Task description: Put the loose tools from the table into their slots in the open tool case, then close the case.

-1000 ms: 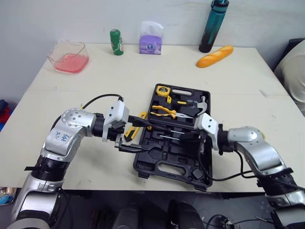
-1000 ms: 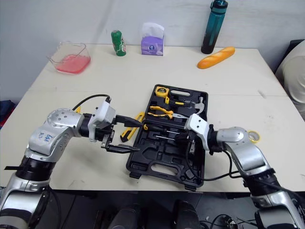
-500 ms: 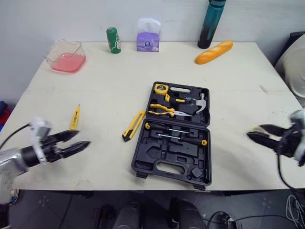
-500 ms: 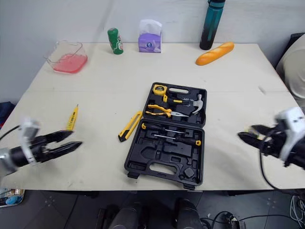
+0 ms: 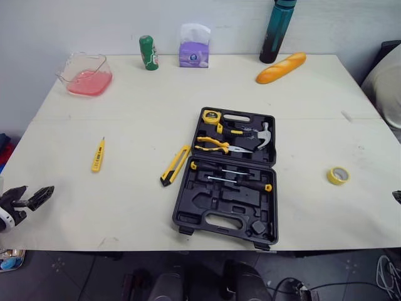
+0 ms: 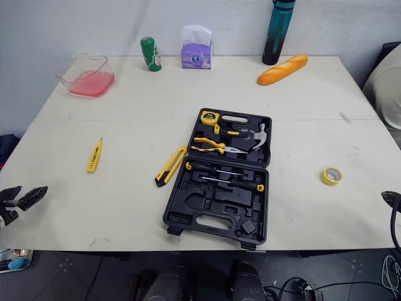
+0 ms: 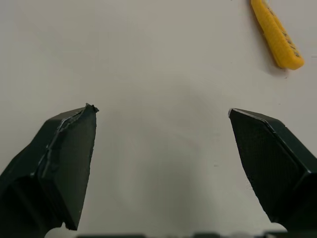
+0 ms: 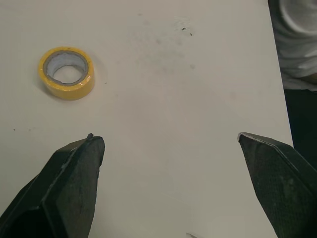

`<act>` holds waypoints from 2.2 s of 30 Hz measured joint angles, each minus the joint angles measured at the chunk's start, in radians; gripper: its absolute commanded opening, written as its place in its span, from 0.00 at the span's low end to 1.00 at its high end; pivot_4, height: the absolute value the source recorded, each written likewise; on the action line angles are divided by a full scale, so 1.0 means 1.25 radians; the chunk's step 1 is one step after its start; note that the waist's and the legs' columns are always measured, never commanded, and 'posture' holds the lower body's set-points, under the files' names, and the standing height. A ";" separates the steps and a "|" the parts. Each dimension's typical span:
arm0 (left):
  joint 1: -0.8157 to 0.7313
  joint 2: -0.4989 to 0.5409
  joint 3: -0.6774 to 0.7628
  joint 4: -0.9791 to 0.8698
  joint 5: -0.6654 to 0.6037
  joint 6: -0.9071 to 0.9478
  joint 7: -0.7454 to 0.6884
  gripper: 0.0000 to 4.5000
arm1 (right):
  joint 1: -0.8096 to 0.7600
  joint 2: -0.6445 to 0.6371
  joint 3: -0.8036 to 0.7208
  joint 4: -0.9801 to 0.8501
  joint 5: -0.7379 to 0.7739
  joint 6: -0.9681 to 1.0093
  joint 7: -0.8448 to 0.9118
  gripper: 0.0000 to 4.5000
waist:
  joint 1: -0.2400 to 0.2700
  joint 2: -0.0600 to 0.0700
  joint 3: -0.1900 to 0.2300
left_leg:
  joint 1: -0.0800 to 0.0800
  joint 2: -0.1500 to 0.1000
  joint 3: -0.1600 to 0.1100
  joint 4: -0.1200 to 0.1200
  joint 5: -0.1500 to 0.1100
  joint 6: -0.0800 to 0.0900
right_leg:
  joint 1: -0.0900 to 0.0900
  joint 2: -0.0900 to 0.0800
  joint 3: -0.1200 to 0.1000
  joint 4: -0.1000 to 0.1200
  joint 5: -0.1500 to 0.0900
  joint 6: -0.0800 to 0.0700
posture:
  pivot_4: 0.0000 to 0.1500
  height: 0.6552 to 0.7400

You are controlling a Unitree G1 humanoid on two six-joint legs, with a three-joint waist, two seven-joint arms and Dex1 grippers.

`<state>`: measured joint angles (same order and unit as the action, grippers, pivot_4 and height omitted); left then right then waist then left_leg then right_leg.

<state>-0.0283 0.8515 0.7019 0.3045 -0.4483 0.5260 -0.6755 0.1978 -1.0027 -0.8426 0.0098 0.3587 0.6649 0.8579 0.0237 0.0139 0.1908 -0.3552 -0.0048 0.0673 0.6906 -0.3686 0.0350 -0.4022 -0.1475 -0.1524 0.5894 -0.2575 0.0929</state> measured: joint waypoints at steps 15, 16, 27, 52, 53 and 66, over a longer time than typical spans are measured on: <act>-0.212 -0.079 -0.224 -0.263 0.018 0.351 0.281 1.00 | -0.231 0.003 0.253 -0.456 0.352 0.191 0.035 0.99 | 0.000 -0.003 0.001 | -0.001 0.000 0.001 -0.001 0.003 0.003 | -0.003 0.003 0.002 0.003 0.000 0.001 | 1.00 0.91; -0.232 -0.086 -0.235 -0.258 0.025 0.364 0.299 1.00 | -0.265 0.003 0.287 -0.475 0.374 0.200 0.034 0.99 | 0.001 -0.003 0.002 | -0.001 0.000 0.001 -0.001 0.003 0.003 | -0.003 0.003 0.002 0.002 0.000 0.001 | 1.00 0.91; -0.388 -0.158 -0.302 -0.116 0.097 0.373 0.382 1.00 | -0.575 0.108 0.580 -0.481 0.434 0.198 0.011 0.99 | 0.004 -0.005 0.001 | -0.004 0.000 0.002 0.000 0.006 0.003 | -0.005 0.010 0.002 0.003 0.001 0.001 | 1.00 0.91; -0.360 0.086 -0.571 -0.396 0.014 0.190 -0.256 0.13 | -0.533 0.095 0.593 -0.461 0.416 0.188 0.016 1.00 | 0.004 -0.006 0.002 | -0.013 0.001 -0.001 0.005 0.006 0.002 | -0.010 0.011 0.000 0.002 0.001 0.001 | 1.00 0.91; -0.397 0.090 -0.604 -0.407 0.007 0.196 -0.300 0.13 | -0.513 0.088 0.590 -0.473 0.415 0.188 0.014 1.00 | 0.005 -0.006 0.002 | -0.013 0.001 -0.001 0.005 0.006 0.002 | -0.009 0.011 0.000 0.003 0.001 0.001 | 1.00 0.91; -0.747 -0.095 -0.991 -0.197 0.225 0.088 -0.496 0.13 | -0.250 0.015 0.551 -0.576 0.330 0.166 -0.016 1.00 | 0.004 -0.007 0.003 | -0.014 0.000 0.001 0.006 0.007 0.005 | -0.009 0.013 -0.004 0.003 0.002 0.002 | 1.00 0.91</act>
<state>-0.9627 0.7333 -0.5367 0.0587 -0.1674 0.6360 -1.2955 -0.1147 -0.9836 -0.1544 -0.7100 0.7710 0.8721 0.8378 0.0293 0.0045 0.1950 -0.3721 -0.0049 0.0683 0.6985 -0.3600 0.0413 -0.4133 -0.1317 -0.1575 0.5931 -0.2554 0.0956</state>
